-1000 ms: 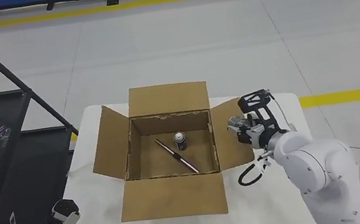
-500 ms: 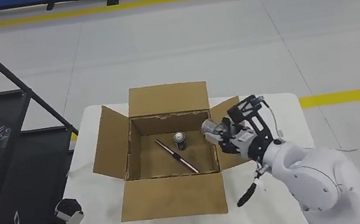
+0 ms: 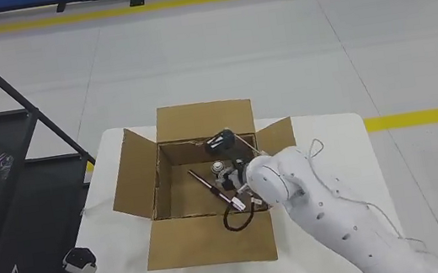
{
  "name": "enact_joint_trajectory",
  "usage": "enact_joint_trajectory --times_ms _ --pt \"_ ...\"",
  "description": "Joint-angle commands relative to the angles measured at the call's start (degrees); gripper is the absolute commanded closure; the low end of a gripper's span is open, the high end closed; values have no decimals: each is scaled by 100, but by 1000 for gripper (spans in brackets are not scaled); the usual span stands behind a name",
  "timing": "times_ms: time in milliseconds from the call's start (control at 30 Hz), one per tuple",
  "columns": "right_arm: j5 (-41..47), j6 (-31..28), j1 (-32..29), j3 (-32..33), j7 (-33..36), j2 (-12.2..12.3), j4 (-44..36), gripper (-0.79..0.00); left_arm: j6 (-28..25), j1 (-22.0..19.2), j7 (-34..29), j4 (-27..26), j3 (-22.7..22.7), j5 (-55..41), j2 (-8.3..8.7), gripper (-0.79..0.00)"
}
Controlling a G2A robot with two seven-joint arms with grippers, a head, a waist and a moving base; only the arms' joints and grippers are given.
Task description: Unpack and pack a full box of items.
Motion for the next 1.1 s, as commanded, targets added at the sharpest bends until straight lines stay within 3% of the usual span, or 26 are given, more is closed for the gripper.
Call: enact_joint_trajectory --times_ms 0,333,567,800,900,933,967,1067 --pt "75 35 266 -218 64 -112 597 0 -15 11 2 23 -17 -21 -1 -785" --pt "418 125 981 -993 -157 -731 2548 0 -55 2 -54 72 -59 -97 1 -785" --pt "590 47 1210 -1149 -344 -1015 3334 -336 -63 14 -99 83 -88 -146 3 -785" --pt "682 -47 1358 -1161 -570 -1201 3807 -403 -48 32 -110 49 -95 -149 -1 -785" --pt "717 -104 1411 -1090 -661 -1227 3891 -563 -9 70 -75 -29 -98 -113 -9 -785" --pt "728 -122 1417 -1072 -665 -1228 3897 -677 -7 76 -64 -44 -101 -104 -11 -785" --pt "721 -138 1427 -1052 -669 -1227 3907 -733 8 86 -46 -60 -108 -92 -13 -785" --pt "705 -169 1427 -985 -703 -1217 3893 -767 38 109 -3 -130 -130 -76 -20 -785"
